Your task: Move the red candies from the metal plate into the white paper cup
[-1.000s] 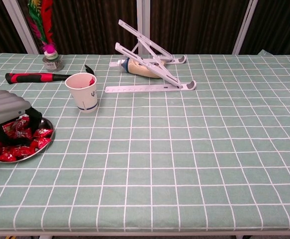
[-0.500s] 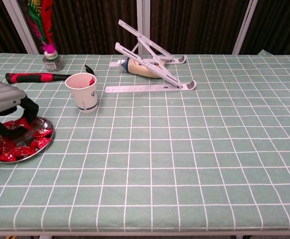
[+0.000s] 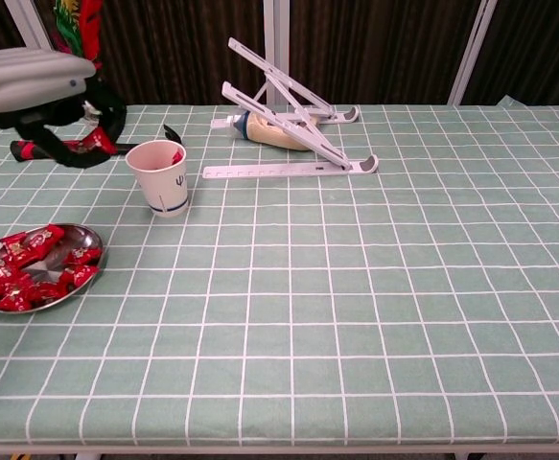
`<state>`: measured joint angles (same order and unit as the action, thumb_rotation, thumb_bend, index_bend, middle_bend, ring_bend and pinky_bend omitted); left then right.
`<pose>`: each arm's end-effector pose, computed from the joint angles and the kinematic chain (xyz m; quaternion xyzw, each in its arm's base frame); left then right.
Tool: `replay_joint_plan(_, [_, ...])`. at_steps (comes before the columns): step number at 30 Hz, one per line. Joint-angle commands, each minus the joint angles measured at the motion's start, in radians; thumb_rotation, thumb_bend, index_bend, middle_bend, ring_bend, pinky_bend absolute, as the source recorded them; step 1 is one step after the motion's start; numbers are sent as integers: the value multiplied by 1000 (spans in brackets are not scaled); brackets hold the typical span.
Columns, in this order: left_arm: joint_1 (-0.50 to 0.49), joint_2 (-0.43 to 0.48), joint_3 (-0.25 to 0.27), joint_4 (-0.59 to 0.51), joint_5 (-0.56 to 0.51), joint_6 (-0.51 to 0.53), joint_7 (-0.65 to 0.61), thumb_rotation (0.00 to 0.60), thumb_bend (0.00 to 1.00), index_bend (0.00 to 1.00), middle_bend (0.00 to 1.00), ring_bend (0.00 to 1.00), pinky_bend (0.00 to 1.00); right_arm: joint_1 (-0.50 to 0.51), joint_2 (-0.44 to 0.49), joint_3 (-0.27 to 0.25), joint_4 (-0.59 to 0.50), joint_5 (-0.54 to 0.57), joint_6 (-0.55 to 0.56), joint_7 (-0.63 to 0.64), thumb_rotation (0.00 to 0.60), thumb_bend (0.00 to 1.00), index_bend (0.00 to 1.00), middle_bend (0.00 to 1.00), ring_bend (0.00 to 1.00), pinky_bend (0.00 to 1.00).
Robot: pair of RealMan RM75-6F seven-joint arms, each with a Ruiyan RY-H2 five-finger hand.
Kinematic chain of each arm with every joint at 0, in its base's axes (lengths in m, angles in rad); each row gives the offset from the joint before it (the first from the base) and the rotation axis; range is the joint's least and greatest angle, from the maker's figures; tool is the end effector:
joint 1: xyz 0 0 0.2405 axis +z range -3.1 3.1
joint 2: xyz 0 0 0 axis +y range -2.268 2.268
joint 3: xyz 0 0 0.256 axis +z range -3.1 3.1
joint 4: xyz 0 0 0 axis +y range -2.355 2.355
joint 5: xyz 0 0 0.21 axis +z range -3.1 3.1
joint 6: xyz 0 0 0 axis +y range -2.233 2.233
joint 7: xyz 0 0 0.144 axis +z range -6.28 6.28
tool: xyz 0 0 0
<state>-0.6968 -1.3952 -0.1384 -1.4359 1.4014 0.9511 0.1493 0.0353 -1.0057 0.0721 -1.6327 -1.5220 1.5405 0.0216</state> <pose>-0.1751 0.3476 0.0301 -0.7796 -0.3011 -0.3729 0.4032 -0.3141 -0.1700 0.2024 0.5895 -0.3516 0.3828 0.6183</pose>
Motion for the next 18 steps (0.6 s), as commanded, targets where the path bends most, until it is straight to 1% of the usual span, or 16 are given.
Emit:
replay_joint_plan(1, [-61, -40, -47, 38, -48, -57, 25, 600, 407, 656, 710, 964, 1000, -2, -1, -1, 5, 3, -1, 4, 600, 101, 84, 309, 173, 452])
replay_joint_plan(5, [-113, -87, -71, 91, -100, -108, 65, 600, 406, 648, 693, 964, 1000, -3, 0, 0, 9, 5, 1, 9, 600, 101, 84, 309, 172, 452])
replay_joint_plan(10, [-150, -129, -80, 150, -161, -148, 113, 600, 403, 621, 666, 963, 1000, -3, 0, 2, 14, 12, -3, 14, 600, 101, 84, 309, 173, 452])
replay_joint_plan(13, [-162, -138, -77, 167, -186, -161, 134, 600, 399, 603, 649, 960, 1000, -3, -2, 2, 18, 17, -7, 16, 600, 101, 84, 309, 172, 453])
replay_joint_plan(18, [-168, -141, -69, 164, -215, -165, 151, 600, 393, 562, 612, 955, 1000, 1, -4, 4, 20, 21, -14, 19, 600, 101, 84, 309, 173, 453])
